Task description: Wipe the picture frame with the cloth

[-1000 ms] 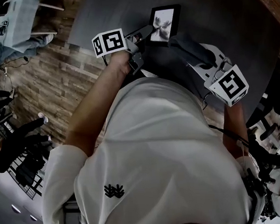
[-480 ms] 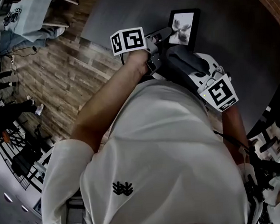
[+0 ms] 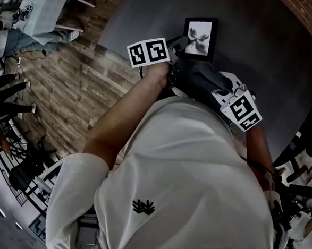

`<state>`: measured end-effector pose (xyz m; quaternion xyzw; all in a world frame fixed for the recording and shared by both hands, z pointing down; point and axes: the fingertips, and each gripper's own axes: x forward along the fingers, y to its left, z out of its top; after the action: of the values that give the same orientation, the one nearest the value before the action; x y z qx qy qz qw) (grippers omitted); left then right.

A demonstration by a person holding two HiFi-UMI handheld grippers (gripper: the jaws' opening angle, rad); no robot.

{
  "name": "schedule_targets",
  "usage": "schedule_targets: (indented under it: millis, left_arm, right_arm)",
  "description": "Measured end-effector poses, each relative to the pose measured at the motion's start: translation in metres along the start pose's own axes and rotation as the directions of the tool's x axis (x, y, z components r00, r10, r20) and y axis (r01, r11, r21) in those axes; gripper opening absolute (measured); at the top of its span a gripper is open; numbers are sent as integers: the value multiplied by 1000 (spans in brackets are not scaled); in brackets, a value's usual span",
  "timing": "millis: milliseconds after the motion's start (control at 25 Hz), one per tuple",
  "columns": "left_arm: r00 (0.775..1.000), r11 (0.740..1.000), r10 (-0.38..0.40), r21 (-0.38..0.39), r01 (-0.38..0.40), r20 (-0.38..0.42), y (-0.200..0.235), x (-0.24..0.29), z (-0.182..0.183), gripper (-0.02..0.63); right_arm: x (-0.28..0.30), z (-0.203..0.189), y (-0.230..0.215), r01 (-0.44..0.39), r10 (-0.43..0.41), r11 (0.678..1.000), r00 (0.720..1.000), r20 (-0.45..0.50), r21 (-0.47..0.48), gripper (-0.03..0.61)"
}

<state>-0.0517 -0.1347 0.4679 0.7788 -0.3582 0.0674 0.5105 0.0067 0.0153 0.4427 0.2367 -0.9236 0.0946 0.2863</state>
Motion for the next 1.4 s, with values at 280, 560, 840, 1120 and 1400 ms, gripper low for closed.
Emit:
schedule_targets:
  millis: [280,560,840,1120,1400]
  left_arm:
    - [993,990,115,86,-113,-23,22,3,2,77]
    - [990,985,140,103,-138,-14,30,-5,9,77]
    - [985,979,173,116,-170,-21,44,2,14,77]
    - [975,967,224,128,-222,-1,65,5,30,77]
    - [962,952,273,145,-268,-18,88,27,43,77]
  right_arm:
    - [-2,-20,-30,68,-51,989,990,-129,130,94]
    - [5,-15,-37,88,-63,981,987,-145,174,94]
    - [5,-23,-47,122,-84,966,982,-167,228,94]
    - [5,-28,-53,148,-107,952,981,-159,270,94]
    - [-5,-41,-58,186,-136,926,976,-170,327,94]
